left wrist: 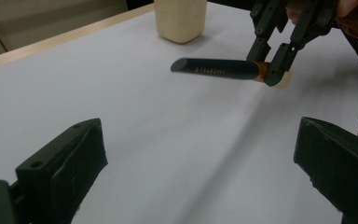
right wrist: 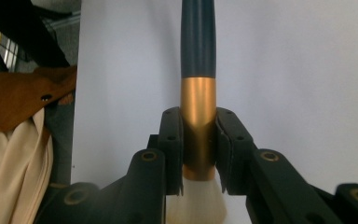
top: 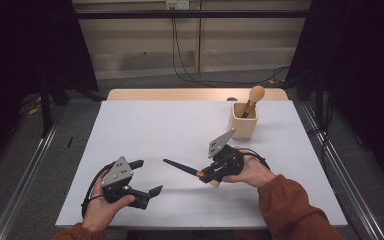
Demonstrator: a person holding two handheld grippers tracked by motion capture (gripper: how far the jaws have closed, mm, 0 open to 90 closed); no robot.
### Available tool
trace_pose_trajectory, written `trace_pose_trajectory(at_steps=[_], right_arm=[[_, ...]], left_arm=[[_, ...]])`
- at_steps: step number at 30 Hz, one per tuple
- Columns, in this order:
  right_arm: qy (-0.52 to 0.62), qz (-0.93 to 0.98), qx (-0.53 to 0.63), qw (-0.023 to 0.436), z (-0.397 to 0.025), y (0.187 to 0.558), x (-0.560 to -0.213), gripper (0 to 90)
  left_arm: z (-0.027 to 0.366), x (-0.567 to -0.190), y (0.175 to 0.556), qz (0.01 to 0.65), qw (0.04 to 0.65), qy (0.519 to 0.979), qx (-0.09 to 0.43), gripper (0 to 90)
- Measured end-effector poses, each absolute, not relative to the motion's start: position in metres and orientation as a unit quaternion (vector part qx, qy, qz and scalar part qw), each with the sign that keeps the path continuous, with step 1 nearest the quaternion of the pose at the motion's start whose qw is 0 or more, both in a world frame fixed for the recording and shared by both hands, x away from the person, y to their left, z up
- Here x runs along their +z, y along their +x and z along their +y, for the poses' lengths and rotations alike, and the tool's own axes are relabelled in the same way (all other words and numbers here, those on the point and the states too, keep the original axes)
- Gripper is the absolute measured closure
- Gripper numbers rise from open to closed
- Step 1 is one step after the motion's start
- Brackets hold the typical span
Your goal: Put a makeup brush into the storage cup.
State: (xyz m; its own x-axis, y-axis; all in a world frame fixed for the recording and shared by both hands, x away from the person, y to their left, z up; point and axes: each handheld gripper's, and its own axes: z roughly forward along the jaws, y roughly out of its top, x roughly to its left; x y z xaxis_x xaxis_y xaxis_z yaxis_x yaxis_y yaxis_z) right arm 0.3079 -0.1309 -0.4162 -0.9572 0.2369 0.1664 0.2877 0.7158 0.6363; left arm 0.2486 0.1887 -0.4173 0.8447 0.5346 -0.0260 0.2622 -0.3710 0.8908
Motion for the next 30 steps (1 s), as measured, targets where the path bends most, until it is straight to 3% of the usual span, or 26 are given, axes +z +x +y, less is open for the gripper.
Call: trace_pose_trajectory(at_steps=[30], right_arm=[[-0.069, -0.975, -0.206, 0.046, -0.101, 0.306, -0.411, 74.1]], left_arm=[[0.158, -0.4, 0.267, 0.185, 0.422, 0.885, 0.071, 4.0]])
